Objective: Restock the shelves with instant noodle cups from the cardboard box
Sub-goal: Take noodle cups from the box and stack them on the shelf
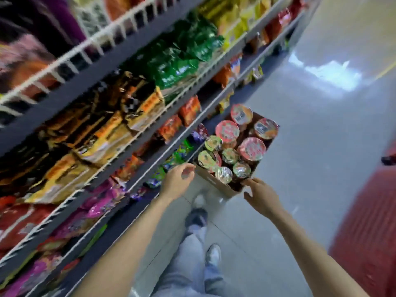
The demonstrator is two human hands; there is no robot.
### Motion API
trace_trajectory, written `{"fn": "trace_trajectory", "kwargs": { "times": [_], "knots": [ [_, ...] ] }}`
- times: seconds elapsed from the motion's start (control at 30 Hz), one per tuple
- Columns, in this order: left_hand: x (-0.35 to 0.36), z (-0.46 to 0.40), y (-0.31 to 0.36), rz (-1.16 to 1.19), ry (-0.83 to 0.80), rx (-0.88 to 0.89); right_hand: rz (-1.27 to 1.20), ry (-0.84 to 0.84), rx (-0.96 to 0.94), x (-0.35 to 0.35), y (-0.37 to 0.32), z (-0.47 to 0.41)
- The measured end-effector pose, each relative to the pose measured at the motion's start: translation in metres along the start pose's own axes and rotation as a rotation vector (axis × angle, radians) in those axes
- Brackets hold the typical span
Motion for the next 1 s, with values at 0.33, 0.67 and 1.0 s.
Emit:
{"fn": "trace_trajectory", "kwargs": {
  "times": [0.33, 0.67, 1.0],
  "knots": [
    [0.079, -0.210, -0.068, -0.147, -0.163, -0.313, -0.104, -0.131, 0.069, 0.006, 0.068, -0.179],
    [0.170, -0.362, -0.187, -0.598, -0.354, -0.352, 0.174, -0.082, -0.163, 0.095, 0.073, -0.446],
    [0.214, -0.373, -0.230, -0.816, -0.358, -0.276, 0.669, -0.084, -0.408, 0.129, 0.069, -0.526]
  ]
}}
Point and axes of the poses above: each hand's wrist, its own z-axis away from the middle knuckle, its own x-axis out of the palm, y = z × x, the point moved 3 cm from there along -z, towards the middle knuckle, and after that the axes turned 11 degrees about -y, right-handed, at the moved point
